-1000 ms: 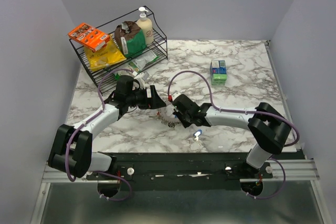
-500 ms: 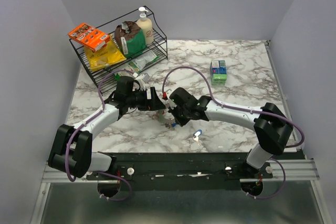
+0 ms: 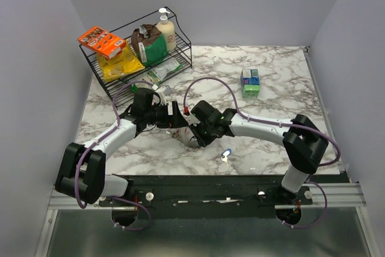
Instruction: Put the keys on the keyring
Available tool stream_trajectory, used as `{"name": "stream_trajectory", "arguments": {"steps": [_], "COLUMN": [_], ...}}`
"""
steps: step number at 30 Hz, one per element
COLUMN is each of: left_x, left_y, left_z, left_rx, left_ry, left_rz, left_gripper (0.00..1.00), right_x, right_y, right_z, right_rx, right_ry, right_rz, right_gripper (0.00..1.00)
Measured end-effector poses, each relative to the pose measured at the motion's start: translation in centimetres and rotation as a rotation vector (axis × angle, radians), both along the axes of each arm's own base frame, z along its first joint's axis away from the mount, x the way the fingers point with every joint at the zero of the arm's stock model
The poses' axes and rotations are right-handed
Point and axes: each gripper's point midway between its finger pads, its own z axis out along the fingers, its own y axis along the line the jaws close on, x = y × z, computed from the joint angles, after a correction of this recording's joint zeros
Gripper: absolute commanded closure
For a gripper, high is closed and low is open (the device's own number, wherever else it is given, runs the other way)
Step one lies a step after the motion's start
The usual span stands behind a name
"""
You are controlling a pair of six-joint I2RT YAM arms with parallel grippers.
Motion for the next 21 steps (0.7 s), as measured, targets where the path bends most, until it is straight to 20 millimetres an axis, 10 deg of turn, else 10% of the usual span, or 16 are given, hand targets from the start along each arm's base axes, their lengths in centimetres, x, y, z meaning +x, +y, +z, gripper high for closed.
{"name": "stream_trajectory", "arguments": {"steps": [10, 21], "left_x": [-0.2, -1.0], "left_y": [0.0, -1.7], "left_z": [-0.2, 0.4], "left_rx": [0.006, 0.012], "left_ry": [0.008, -0.025], "left_rz": [-0.003, -0.071], "left_gripper": [0.09, 0.09], "right_x": [0.7, 0.4], "right_y": [0.1, -4.0], "right_z": [3.1, 2.1], "right_rx": [0.106, 0.273], "right_ry": [-0.027, 0.127], "right_rz": [-0.075, -0.225], "right_gripper": [0.52, 0.55]}}
